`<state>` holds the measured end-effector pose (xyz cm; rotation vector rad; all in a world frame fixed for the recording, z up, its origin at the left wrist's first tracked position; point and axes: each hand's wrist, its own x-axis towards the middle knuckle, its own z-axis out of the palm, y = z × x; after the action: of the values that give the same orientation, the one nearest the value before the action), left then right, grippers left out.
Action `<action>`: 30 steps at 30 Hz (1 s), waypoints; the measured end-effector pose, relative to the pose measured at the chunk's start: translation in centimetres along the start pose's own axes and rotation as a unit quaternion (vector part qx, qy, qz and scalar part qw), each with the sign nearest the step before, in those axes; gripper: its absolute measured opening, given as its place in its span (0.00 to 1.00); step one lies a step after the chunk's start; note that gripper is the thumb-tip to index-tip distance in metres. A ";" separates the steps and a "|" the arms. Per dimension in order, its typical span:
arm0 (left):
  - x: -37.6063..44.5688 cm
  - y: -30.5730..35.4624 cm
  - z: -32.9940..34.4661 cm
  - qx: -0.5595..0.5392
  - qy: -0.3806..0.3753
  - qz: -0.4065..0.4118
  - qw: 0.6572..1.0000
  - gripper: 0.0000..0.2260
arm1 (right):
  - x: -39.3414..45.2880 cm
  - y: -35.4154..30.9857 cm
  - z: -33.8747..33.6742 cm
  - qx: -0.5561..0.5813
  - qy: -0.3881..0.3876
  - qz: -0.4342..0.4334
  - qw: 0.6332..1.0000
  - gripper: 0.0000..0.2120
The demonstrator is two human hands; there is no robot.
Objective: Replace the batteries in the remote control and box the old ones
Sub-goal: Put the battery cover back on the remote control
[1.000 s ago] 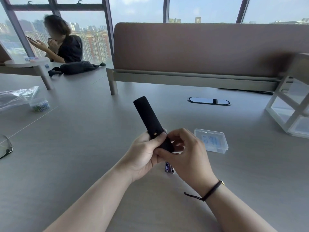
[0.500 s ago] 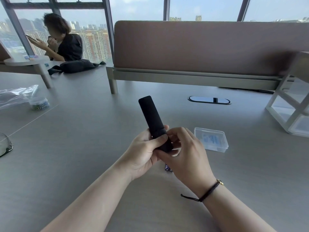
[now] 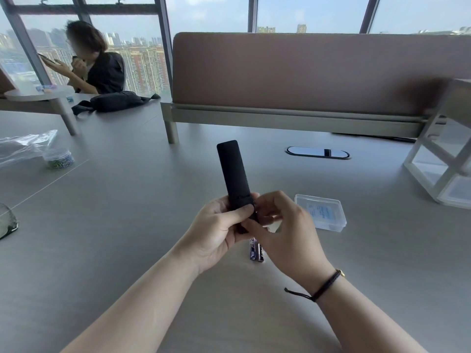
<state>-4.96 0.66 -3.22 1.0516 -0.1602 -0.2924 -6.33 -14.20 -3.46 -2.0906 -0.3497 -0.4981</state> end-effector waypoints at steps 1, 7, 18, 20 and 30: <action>0.1 0.0 -0.1 0.008 0.002 -0.001 1.000 0.16 | 0.1 0.0 -0.2 0.012 -0.001 0.012 1.000 0.13; 0.1 -0.3 -0.1 0.016 -0.023 -0.005 1.000 0.15 | 1.0 0.1 -1.1 0.129 0.032 0.092 0.987 0.05; 0.0 -0.6 -0.1 0.097 -0.078 -0.003 0.992 0.17 | 1.0 0.0 -1.3 0.254 -0.033 0.155 0.954 0.08; 0.1 -0.7 -0.2 0.109 -0.068 0.004 0.992 0.16 | 1.0 -0.1 -1.4 0.265 -0.032 0.160 0.950 0.08; 0.1 -0.7 -0.2 0.114 -0.061 0.016 0.991 0.16 | 1.1 -0.1 -1.1 0.245 -0.023 0.172 0.954 0.08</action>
<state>-4.93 0.46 -3.98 1.2572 -0.3270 -0.3148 -5.67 -15.02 -2.29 -1.6305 -0.1108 -0.1335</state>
